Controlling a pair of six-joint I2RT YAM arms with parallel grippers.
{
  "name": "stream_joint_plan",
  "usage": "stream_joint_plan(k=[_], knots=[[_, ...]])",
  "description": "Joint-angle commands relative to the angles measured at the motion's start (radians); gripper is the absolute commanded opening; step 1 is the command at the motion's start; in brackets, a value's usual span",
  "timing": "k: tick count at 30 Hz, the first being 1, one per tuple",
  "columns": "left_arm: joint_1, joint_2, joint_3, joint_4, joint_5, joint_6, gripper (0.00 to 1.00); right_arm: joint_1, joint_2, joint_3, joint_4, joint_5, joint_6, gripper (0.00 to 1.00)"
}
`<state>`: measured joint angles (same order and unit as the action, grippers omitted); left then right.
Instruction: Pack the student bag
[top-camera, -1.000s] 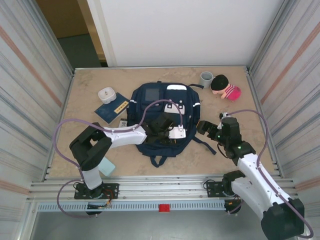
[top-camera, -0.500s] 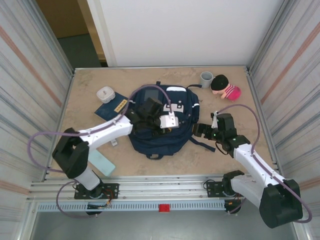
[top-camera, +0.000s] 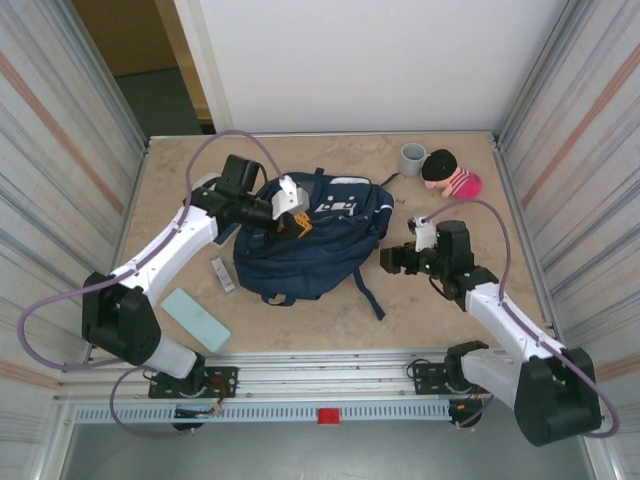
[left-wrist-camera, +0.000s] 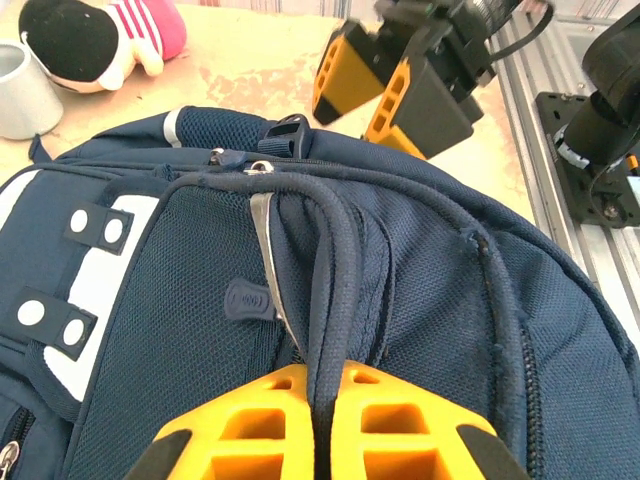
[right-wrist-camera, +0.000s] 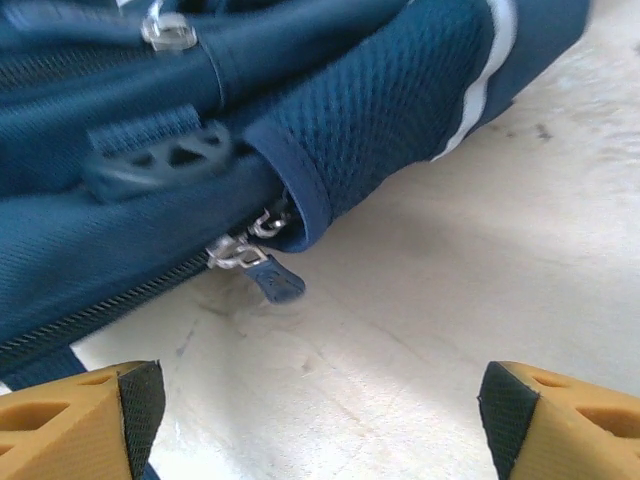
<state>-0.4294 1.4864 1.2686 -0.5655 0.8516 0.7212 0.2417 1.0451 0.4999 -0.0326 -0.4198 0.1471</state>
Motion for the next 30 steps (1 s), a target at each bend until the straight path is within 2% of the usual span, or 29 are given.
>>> stream_joint_plan(k=[1, 6, 11, 13, 16, 21, 22, 30], knots=[[0.029, -0.067, 0.068, -0.002, 0.156, 0.049, 0.0, 0.002, 0.069, 0.036, 0.063, -0.134, -0.037, 0.79], [0.053, -0.064, 0.084, -0.035, 0.188, 0.076, 0.0, 0.027, 0.138, -0.002, 0.225, -0.134, -0.007, 0.77], [0.058, -0.063, 0.092, -0.058, 0.194, 0.091, 0.0, 0.046, 0.189, 0.036, 0.244, -0.126, -0.063, 0.71], [0.059, -0.061, 0.093, -0.064, 0.198, 0.095, 0.0, 0.047, 0.2, 0.049, 0.242, -0.123, -0.094, 0.66], [0.063, -0.063, 0.091, -0.054, 0.2, 0.071, 0.0, 0.03, 0.204, 0.073, 0.229, -0.156, -0.12, 0.48], [0.062, -0.078, 0.042, 0.069, 0.093, -0.062, 0.0, 0.031, 0.173, 0.098, 0.144, -0.198, -0.145, 0.14], [0.063, -0.082, 0.034, 0.088, 0.069, -0.081, 0.0, 0.033, 0.165, 0.092, 0.138, -0.202, -0.142, 0.1], [0.02, -0.099, -0.012, 0.188, -0.223, -0.199, 0.0, 0.043, 0.089, 0.095, 0.023, -0.203, -0.124, 0.0]])
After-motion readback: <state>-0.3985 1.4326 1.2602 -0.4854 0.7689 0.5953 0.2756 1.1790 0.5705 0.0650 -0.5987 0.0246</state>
